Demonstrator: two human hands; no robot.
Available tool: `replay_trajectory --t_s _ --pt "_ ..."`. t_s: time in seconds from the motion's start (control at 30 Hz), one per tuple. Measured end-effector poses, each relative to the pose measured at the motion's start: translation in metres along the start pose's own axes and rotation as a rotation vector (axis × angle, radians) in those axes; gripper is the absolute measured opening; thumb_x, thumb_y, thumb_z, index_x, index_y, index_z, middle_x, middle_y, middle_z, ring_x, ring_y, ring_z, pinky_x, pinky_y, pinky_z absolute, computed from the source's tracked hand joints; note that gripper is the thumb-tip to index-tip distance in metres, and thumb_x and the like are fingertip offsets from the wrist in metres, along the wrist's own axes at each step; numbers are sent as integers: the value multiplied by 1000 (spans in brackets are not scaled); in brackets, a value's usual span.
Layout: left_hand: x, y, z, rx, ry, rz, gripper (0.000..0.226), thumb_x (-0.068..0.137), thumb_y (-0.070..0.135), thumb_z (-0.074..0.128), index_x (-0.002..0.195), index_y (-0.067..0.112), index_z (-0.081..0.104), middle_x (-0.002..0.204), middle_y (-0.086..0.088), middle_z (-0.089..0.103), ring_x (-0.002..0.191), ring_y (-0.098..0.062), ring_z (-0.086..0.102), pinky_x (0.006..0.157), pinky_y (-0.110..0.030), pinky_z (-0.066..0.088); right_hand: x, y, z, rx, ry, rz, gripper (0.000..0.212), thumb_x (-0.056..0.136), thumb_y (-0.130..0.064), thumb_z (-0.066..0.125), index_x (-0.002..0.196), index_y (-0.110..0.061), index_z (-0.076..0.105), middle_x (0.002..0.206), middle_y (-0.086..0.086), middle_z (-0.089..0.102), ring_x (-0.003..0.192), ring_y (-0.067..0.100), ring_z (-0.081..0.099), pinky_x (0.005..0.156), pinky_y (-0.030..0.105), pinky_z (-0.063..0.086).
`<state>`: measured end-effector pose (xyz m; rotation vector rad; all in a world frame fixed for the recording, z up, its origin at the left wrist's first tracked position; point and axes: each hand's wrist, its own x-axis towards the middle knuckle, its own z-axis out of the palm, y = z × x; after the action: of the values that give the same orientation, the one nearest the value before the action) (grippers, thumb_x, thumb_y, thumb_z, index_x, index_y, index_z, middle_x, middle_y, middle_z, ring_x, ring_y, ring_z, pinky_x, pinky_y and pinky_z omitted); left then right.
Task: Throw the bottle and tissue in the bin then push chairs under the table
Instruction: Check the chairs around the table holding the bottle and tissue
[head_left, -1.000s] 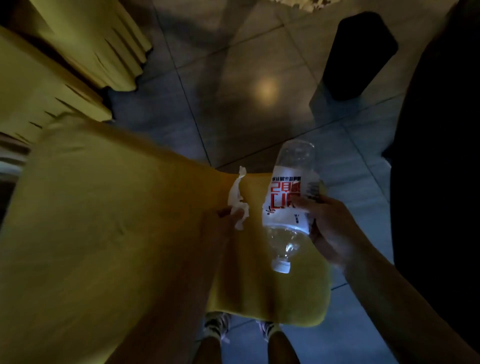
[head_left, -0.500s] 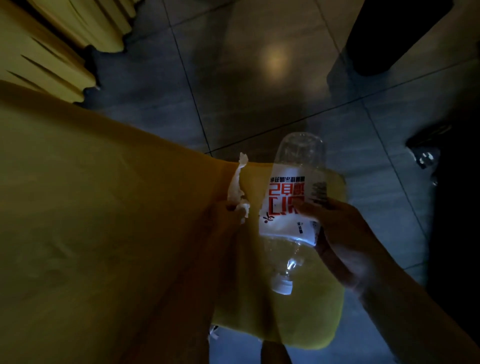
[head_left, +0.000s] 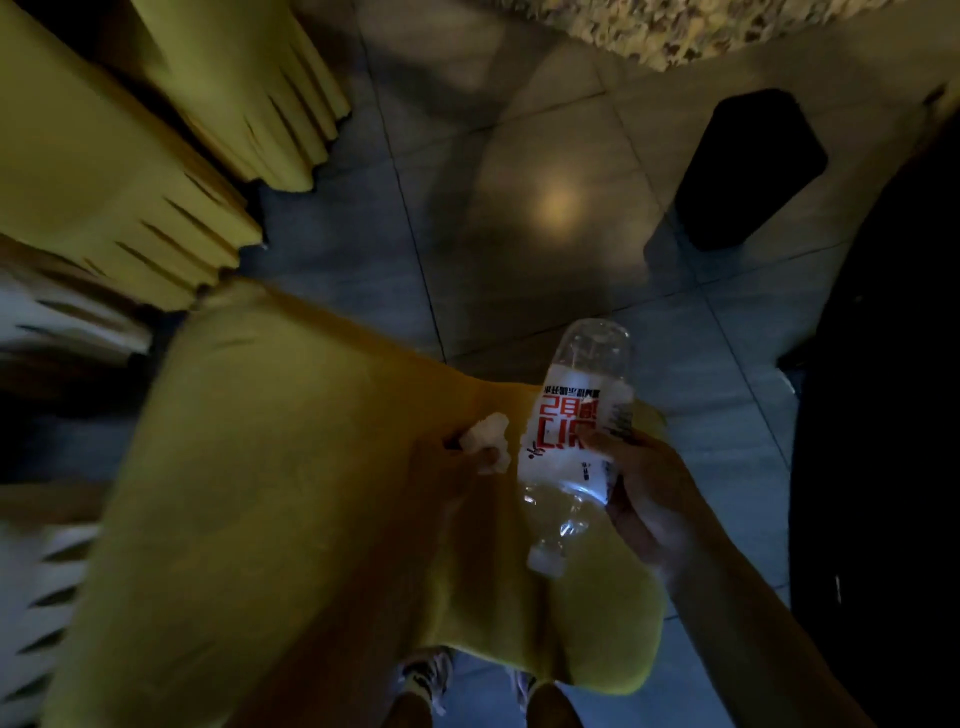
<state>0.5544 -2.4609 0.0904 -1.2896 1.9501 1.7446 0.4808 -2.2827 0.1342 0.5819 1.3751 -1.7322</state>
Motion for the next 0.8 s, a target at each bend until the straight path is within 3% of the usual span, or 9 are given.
replay_trajectory --t_s 0.13,0.2,0.27,0.37,0.5,0.63,0.8 --pt "-66 47 -46 -158 43 98 38 80 23 82 116 16 74 109 -5 76 98 -24 71 83 -38 59 -53 -25 45 49 -31 -76 42 81 -11 66 121 0 66 113 21 76 112 40 70 93 52 56" --pt "-103 70 -79 -273 35 174 27 76 27 83 102 20 79 101 -10 79 97 -32 74 85 -44 59 -83 -35 70 86 -53 -99 49 77 -16 69 123 0 65 116 22 74 114 42 69 98 57 54" --pt "-137 87 -112 -432 -11 242 21 79 23 81 98 15 78 99 -13 78 95 -31 74 82 -41 59 -110 -43 93 72 -102 -139 46 84 -21 68 126 -5 65 123 21 73 116 39 69 101 59 51" --pt "-175 99 -167 -670 -2 275 34 78 23 75 105 3 69 106 -22 74 96 -33 72 83 -43 58 -148 -51 139 63 -194 -210 40 91 -23 62 128 -8 65 124 19 73 117 37 69 100 57 51" --pt "-198 88 -246 -847 -11 368 53 86 24 74 129 -2 55 128 -30 62 117 -45 63 95 -55 53 -188 -51 216 36 -316 -271 35 93 -19 57 126 -8 65 118 17 76 110 33 73 83 46 63" --pt "-215 74 -327 -924 38 443 30 88 12 67 114 -2 61 117 -23 69 108 -34 70 84 -38 60 -211 -23 300 11 -345 -278 43 91 -19 59 130 -3 63 122 21 73 112 36 71 80 45 61" --pt "-224 47 -432 -965 74 475 22 75 11 73 95 6 63 97 -8 77 95 -24 74 75 -32 61 -222 39 405 52 -333 -289 46 90 -17 60 134 -1 61 128 22 70 119 35 68 84 39 64"
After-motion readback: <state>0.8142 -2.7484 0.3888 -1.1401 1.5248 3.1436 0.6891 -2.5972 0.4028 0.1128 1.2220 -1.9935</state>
